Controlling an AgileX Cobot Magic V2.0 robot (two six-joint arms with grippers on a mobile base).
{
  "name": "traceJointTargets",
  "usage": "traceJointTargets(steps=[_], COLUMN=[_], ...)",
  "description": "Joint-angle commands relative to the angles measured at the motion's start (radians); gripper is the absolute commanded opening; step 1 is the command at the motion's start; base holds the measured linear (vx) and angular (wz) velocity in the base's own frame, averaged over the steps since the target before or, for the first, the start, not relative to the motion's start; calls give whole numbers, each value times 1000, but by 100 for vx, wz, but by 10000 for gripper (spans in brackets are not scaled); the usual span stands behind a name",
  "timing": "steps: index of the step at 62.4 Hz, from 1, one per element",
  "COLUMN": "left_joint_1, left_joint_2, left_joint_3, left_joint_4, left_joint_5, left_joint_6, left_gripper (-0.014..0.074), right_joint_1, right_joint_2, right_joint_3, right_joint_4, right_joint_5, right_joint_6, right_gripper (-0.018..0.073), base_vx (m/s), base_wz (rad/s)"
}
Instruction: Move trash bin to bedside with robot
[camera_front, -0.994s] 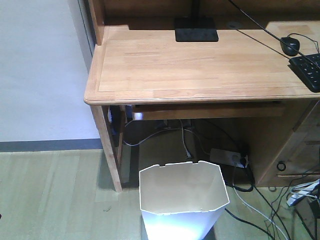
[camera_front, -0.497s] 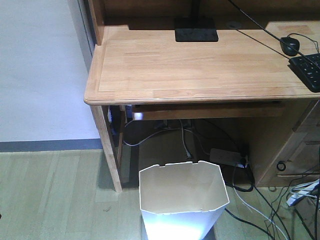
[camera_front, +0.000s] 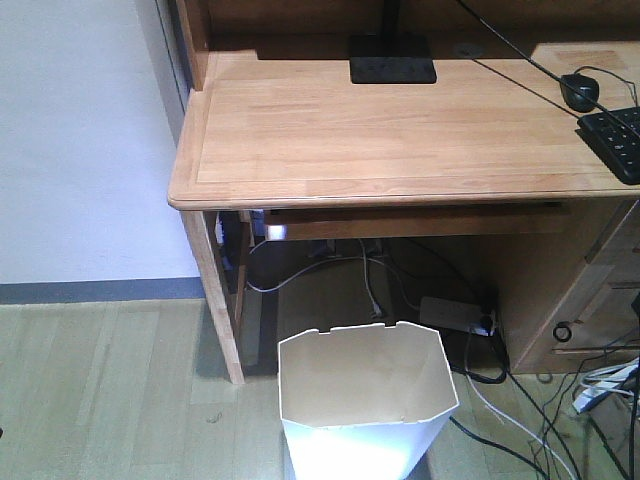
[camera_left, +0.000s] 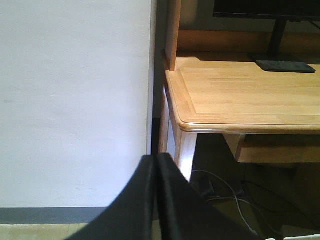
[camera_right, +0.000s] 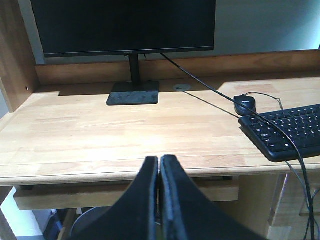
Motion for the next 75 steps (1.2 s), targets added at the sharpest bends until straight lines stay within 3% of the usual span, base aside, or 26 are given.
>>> traceJointTargets(steps=[1,33,61,75], left_joint_1=[0,0,0,0], left_joint_2=[-14,-14,-14,-14], left_joint_3=[19,19,19,19], left_joint_4=[-4,-4,-4,-4], left_joint_5=[-69,-69,-69,-69], left_joint_6=[-6,-6,-6,-6], left_gripper=[-6,-6,-6,-6], right_joint_1=[0,0,0,0], right_joint_2=[13,13,22,158], right_joint_3=[-35,-35,-36,-136], right_joint_4=[-12,-12,27,27], right_joint_5=[-82,-54,-63,104], right_joint_6=[-13,-13,0,-10], right_gripper=[57,445,459,459], base_vx=[0,0,0,0], base_wz=[0,0,0,0])
